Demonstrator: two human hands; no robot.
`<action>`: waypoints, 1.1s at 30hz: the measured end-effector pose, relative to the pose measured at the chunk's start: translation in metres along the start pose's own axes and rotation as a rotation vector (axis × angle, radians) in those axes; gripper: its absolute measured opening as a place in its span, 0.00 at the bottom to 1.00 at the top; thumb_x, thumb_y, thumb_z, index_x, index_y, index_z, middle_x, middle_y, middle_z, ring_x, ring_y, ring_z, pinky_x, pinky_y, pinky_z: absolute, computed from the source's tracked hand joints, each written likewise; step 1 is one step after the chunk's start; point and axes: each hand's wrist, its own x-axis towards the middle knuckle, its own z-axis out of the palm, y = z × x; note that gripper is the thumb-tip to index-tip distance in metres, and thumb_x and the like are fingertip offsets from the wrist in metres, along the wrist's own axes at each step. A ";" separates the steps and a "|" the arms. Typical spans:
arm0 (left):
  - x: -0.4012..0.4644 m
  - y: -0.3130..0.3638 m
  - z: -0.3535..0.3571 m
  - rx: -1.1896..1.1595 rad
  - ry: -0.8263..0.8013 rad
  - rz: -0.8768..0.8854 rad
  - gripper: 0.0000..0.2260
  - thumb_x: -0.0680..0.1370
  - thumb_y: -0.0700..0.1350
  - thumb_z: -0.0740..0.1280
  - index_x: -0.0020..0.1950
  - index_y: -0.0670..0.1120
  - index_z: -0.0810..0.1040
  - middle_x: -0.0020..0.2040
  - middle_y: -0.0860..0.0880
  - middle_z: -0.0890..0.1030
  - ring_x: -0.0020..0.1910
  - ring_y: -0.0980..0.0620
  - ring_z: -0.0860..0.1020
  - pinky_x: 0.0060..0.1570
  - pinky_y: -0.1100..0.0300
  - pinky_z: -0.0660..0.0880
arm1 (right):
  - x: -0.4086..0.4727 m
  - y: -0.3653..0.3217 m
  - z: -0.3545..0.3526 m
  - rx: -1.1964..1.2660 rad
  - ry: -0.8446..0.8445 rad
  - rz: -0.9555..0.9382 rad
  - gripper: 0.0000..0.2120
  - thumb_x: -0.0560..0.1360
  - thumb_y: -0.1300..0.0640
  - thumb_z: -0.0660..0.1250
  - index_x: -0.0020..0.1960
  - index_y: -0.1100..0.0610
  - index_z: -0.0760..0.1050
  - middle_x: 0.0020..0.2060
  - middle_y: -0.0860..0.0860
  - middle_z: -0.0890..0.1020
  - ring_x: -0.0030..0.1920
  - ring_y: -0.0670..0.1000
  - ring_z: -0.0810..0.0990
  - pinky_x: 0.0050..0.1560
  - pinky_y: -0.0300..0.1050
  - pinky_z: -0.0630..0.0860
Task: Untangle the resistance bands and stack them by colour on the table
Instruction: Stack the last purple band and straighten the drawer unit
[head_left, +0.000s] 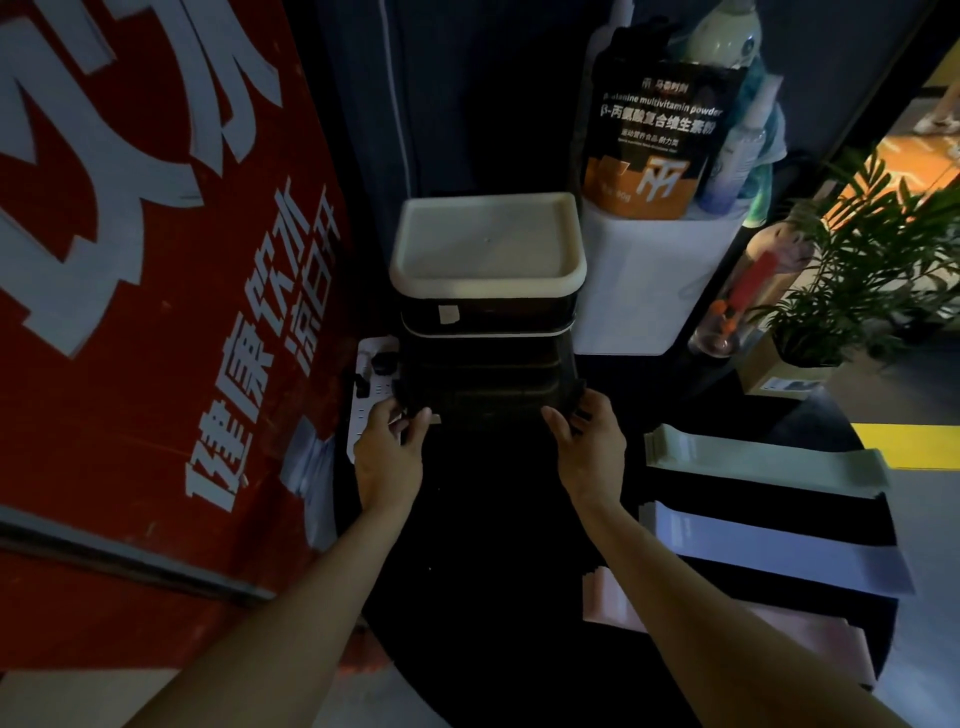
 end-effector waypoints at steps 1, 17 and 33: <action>-0.001 -0.001 -0.001 0.000 -0.005 0.004 0.16 0.77 0.46 0.66 0.63 0.41 0.73 0.58 0.48 0.79 0.58 0.53 0.77 0.50 0.70 0.68 | -0.001 0.000 0.000 0.002 -0.002 -0.004 0.16 0.73 0.54 0.69 0.59 0.52 0.71 0.53 0.49 0.79 0.53 0.45 0.78 0.53 0.40 0.73; -0.062 -0.035 0.027 0.075 -0.337 -0.081 0.16 0.78 0.48 0.65 0.64 0.45 0.71 0.59 0.50 0.75 0.58 0.53 0.75 0.55 0.60 0.71 | -0.050 0.056 -0.056 -0.326 0.044 0.031 0.16 0.77 0.56 0.65 0.62 0.61 0.72 0.57 0.55 0.73 0.56 0.52 0.75 0.53 0.39 0.68; -0.170 -0.065 0.126 0.303 -0.648 -0.368 0.23 0.75 0.50 0.68 0.65 0.38 0.72 0.60 0.43 0.78 0.57 0.44 0.77 0.57 0.55 0.74 | -0.109 0.167 -0.145 -0.699 -0.003 0.193 0.15 0.77 0.57 0.64 0.62 0.59 0.73 0.58 0.56 0.71 0.58 0.58 0.71 0.50 0.50 0.74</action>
